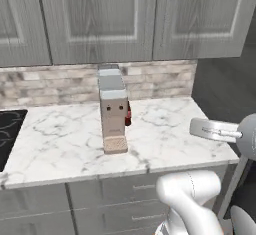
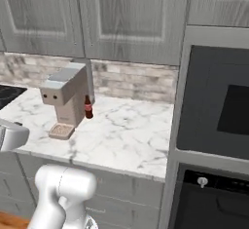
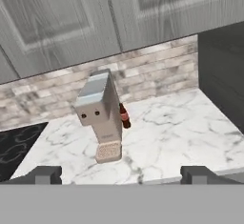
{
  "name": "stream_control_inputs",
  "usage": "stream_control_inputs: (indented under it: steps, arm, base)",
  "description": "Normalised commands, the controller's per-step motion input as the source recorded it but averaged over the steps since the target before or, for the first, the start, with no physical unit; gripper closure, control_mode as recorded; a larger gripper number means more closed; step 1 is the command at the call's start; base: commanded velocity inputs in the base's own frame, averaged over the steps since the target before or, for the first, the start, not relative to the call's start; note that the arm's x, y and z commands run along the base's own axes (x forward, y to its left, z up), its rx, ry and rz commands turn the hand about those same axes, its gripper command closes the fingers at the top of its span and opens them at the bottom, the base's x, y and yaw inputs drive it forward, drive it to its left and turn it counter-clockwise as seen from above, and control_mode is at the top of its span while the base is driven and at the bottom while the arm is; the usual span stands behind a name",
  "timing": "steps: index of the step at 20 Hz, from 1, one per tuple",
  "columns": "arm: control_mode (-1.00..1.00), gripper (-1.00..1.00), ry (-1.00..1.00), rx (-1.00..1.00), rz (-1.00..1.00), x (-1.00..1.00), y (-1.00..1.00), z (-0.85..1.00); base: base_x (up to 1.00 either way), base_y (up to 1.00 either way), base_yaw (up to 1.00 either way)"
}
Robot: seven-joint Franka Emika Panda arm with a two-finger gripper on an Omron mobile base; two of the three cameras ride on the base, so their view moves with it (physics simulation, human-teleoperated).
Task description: Move the drinks to the dining counter.
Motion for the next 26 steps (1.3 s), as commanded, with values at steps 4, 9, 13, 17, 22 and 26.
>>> stream_control_inputs:
  steps: [4,9,13,17,22,26]
  arm:
    - [1.00,-1.00,0.00,0.00,0.00,0.00,0.00,0.00]
    - [1.00,-1.00,0.00,0.00,0.00,0.00,0.00,0.00]
    - [1.00,-1.00,0.00,0.00,0.00,0.00,0.00,0.00]
    - [1.00,-1.00,0.00,0.00,0.00,0.00,0.00,0.00]
    - [1.00,-1.00,0.00,0.00,0.00,0.00,0.00,0.00]
    - [1.00,-1.00,0.00,0.00,0.00,0.00,0.00,0.00]
  base:
    - [0.23,-0.86,0.52]
    - [0.31,-0.54,0.59]
    - [0.63,-0.06,0.45]
    - [0.78,0.13,0.33]
    - [0.63,-0.49,0.13]
    - [0.85,-0.21,0.02]
